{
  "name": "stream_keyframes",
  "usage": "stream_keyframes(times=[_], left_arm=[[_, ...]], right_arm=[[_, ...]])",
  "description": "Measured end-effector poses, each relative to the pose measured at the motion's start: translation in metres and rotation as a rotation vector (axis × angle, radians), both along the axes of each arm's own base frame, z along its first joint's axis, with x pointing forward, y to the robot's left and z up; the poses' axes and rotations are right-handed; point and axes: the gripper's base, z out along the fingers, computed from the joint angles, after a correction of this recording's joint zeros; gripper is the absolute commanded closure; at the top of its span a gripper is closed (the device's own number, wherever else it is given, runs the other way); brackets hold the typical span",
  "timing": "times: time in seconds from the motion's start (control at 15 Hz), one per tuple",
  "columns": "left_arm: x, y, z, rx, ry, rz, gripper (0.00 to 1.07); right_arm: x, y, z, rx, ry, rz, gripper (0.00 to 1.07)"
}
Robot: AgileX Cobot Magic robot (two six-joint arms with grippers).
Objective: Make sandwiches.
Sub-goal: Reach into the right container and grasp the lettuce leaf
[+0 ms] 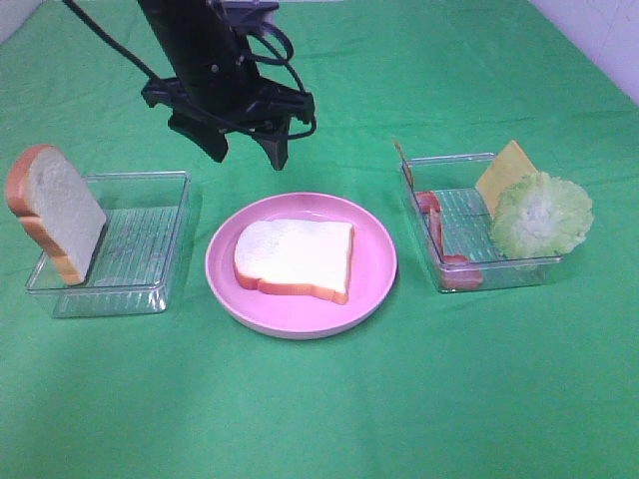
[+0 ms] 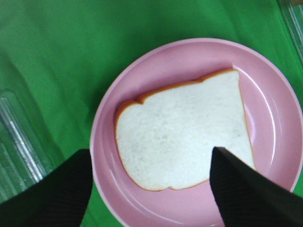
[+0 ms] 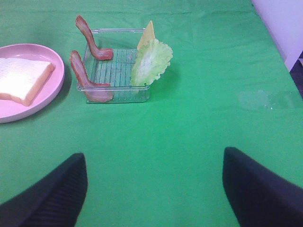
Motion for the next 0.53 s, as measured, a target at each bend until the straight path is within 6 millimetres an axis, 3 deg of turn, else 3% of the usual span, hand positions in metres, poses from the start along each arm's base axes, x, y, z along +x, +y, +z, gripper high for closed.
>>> stream_keyframes(times=[0.2,0.53], left_arm=[[-0.004,0.007,0.05,0.034,-0.044,-0.013,0.39],[-0.016,0.016,0.103,0.003,-0.158,-0.009,0.39]], right_arm=[[0.0,0.0,0.0,0.0,0.0,0.0,0.31],[0.0,0.0,0.0,0.0,0.0,0.0,0.31]])
